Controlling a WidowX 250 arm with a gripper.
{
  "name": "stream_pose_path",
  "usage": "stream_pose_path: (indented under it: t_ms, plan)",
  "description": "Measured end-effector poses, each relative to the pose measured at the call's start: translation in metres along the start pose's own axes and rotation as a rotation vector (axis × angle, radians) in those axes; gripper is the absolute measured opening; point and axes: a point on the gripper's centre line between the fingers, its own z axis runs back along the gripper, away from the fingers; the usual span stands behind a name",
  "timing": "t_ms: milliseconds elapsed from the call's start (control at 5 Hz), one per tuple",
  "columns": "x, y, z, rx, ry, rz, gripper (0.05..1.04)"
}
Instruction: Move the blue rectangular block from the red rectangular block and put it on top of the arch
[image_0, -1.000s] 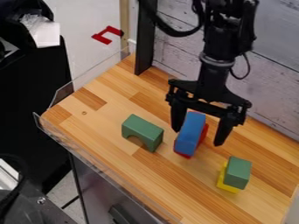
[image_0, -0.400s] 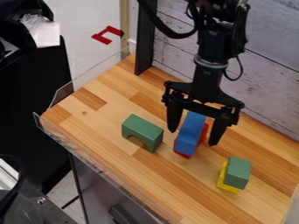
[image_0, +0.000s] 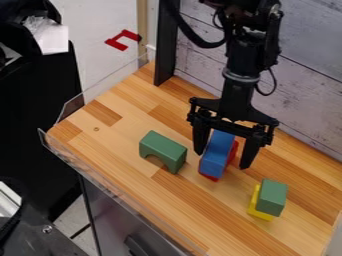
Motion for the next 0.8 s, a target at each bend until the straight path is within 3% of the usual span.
stream_pose_path:
  t_ms: [400, 600, 800]
  plan:
    - [0.008, 0.010, -0.007, -0.017, -0.010, 0.057, 0.972]
    - [0.007, 0.014, -0.013, -0.017, -0.014, 0.096, 0.675]
    - [0.002, 0.017, -0.014, -0.018, -0.027, 0.137, 0.572]
